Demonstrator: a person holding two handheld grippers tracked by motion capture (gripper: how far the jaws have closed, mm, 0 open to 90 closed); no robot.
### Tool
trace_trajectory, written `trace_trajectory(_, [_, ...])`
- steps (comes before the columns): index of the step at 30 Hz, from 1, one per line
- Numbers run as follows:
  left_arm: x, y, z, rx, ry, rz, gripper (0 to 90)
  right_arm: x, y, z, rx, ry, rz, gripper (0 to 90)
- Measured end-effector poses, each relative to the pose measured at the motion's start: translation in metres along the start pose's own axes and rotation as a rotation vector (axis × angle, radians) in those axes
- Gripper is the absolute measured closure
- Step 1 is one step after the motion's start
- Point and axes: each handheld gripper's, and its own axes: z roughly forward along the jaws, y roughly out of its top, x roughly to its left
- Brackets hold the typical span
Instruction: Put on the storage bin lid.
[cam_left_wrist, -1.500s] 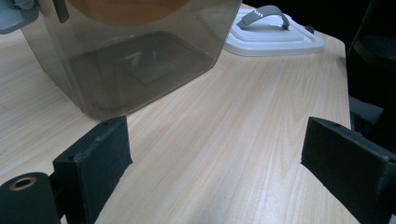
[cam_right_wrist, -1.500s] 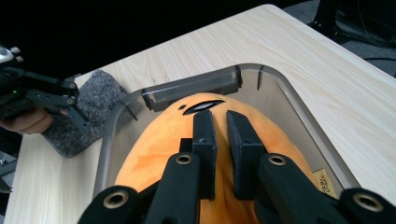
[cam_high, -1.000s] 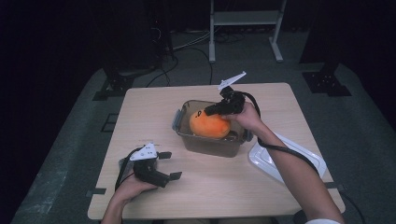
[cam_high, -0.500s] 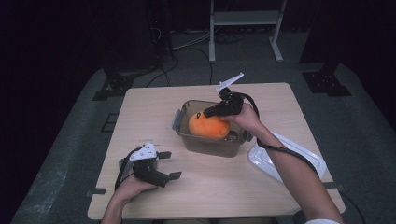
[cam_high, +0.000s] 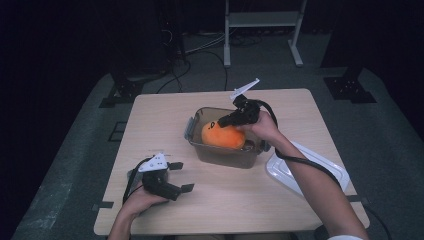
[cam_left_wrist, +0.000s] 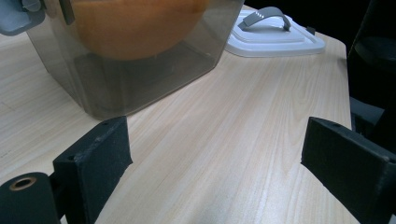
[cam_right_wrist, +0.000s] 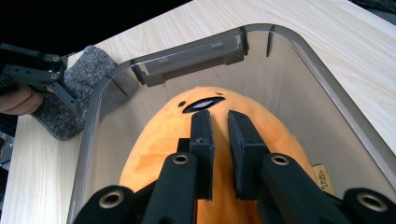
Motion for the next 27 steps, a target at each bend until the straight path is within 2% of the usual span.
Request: trace_trajectory(27, [0.0, 0.0003, -0.0004, -0.003, 0.002, 0.0, 7.5, 0.0035, -0.001, 0.0042, 0.033, 0.004, -0.005, 80.2])
